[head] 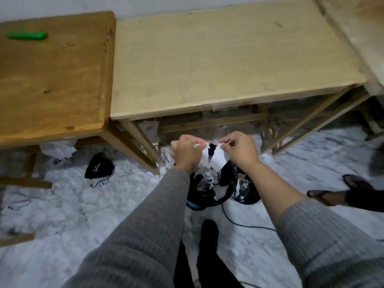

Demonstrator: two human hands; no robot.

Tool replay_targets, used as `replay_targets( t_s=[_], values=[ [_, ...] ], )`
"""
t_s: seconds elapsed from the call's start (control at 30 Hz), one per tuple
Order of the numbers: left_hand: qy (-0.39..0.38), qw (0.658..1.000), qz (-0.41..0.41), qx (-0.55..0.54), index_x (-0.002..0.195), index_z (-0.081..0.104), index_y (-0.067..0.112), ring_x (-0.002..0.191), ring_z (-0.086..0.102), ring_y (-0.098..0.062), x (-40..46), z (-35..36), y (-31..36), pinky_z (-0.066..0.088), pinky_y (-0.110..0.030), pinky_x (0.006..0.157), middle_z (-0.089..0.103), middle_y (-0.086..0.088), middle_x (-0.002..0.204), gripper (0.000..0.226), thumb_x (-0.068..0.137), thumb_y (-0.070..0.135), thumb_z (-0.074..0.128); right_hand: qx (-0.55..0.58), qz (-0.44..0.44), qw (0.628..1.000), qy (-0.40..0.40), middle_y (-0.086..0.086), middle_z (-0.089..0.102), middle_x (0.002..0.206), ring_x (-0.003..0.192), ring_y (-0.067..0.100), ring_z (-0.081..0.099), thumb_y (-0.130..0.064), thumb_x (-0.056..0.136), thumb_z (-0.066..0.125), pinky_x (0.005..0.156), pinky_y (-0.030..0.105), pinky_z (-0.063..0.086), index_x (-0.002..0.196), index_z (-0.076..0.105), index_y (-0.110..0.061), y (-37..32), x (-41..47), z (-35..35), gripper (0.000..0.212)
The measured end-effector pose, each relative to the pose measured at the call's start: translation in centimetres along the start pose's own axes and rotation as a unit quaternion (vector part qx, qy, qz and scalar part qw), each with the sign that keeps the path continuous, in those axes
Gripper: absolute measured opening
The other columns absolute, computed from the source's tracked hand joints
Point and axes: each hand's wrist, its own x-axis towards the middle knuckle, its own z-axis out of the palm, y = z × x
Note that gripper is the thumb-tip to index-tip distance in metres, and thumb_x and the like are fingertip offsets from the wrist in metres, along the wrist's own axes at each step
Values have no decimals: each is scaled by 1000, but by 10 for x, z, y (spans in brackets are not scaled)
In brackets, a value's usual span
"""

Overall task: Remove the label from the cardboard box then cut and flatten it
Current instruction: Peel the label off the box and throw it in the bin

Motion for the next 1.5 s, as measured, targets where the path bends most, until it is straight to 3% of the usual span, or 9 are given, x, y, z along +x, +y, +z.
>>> replay_targets(
  t_s=[0.27, 0.37, 0.43, 0.67, 0.8, 1.0, 1.17, 1.33, 1.5],
  values=[
    [-52, 995, 11, 82, 98, 69, 42, 108, 57, -23, 71, 97, -93, 40, -47, 97, 73, 7, 101, 21, 88, 33, 54, -65, 79, 995, 2, -6, 75, 85, 102, 17, 62, -21, 84, 63, 96, 31, 30, 74, 77, -26, 90, 41, 102, 18],
    [-55, 993, 11, 106, 91, 73, 36, 106, 59, -24, 90, 127, -128, 43, -41, 96, 72, 4, 103, 17, 86, 31, 58, -46, 64, 996, -42, 8, 75, 93, 88, 25, 66, -18, 88, 61, 73, 23, 46, 85, 78, -17, 134, 60, 153, 18],
    [-91, 990, -18, 108, 81, 72, 36, 110, 56, -28, 103, 147, -149, 44, -39, 95, 69, -1, 110, 15, 87, 36, 58, -65, 63, 994, -55, 15, 70, 99, 85, 25, 62, -18, 87, 63, 60, 18, 38, 86, 78, -14, 158, 72, 183, 15],
    [-159, 975, -89, 131, 98, 74, 39, 125, 34, -35, 122, 189, -186, 29, -41, 97, 55, -7, 131, 22, 95, 39, 52, -117, 128, 982, -78, -7, 71, 111, 112, 21, 58, -29, 87, 63, 100, 37, 38, 97, 75, -33, 197, 82, 227, 15],
    [-172, 974, -62, 130, 103, 71, 41, 127, 35, -33, 121, 186, -186, 30, -41, 102, 54, -1, 137, 30, 94, 21, 50, -41, 163, 982, -84, -3, 72, 110, 115, 21, 57, -4, 83, 60, 103, 37, 42, 97, 75, -26, 197, 81, 229, 30],
    [-162, 978, -33, 127, 110, 69, 37, 127, 36, -30, 110, 172, -171, 37, -44, 102, 54, -1, 135, 25, 94, 25, 56, 2, 132, 990, -48, 0, 52, 99, 88, 14, 54, 11, 78, 63, 79, 20, 42, 93, 71, -13, 182, 69, 210, 29],
    [-159, 979, -7, 124, 117, 65, 38, 127, 39, -25, 94, 161, -161, 35, -40, 104, 57, 6, 127, 26, 92, 33, 61, 22, 137, 990, -22, -6, 67, 87, 88, 20, 63, -15, 84, 62, 84, 36, 49, 67, 58, -34, 168, 59, 197, 26],
    [-194, 973, 14, 123, 119, 63, 43, 131, 35, -26, 80, 158, -153, 27, -37, 104, 52, -3, 135, 31, 88, 39, 66, 195, 134, 971, 18, -5, 49, 75, 66, 7, 47, -13, 93, 52, 64, 25, 39, 92, 56, -17, 156, 53, 182, 6],
    [-120, 979, 56, 155, 104, 67, 36, 120, 43, -20, 71, 165, -155, 31, -38, 93, 65, 11, 115, 16, 89, 40, 64, 235, 165, 958, 10, -9, 47, 79, 67, 4, 46, -15, 97, 47, 57, 17, 40, 107, 53, -14, 157, 46, 179, 12]
  ],
)
